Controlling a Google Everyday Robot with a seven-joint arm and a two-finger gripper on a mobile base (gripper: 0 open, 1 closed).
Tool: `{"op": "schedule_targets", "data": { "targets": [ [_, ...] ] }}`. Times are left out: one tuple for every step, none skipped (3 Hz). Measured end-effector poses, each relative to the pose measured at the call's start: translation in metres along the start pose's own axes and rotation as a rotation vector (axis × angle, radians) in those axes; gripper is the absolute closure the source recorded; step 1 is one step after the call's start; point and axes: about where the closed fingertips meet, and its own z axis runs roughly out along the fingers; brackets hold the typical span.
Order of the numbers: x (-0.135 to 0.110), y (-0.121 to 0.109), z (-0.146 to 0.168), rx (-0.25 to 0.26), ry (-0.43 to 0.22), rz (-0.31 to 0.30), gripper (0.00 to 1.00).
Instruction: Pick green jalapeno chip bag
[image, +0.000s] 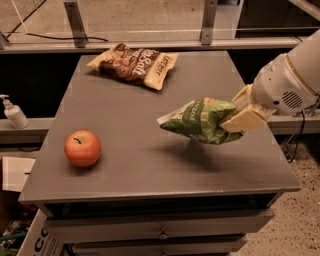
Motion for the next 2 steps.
{"op": "schedule_targets", "data": {
  "targets": [
    [-0.0233, 0.0369, -0.021, -0.08, -0.091, -0.013, 1.0],
    [-0.023, 0.0364, -0.0206, -0.078, -0.089, -0.014, 1.0]
  ]
}}
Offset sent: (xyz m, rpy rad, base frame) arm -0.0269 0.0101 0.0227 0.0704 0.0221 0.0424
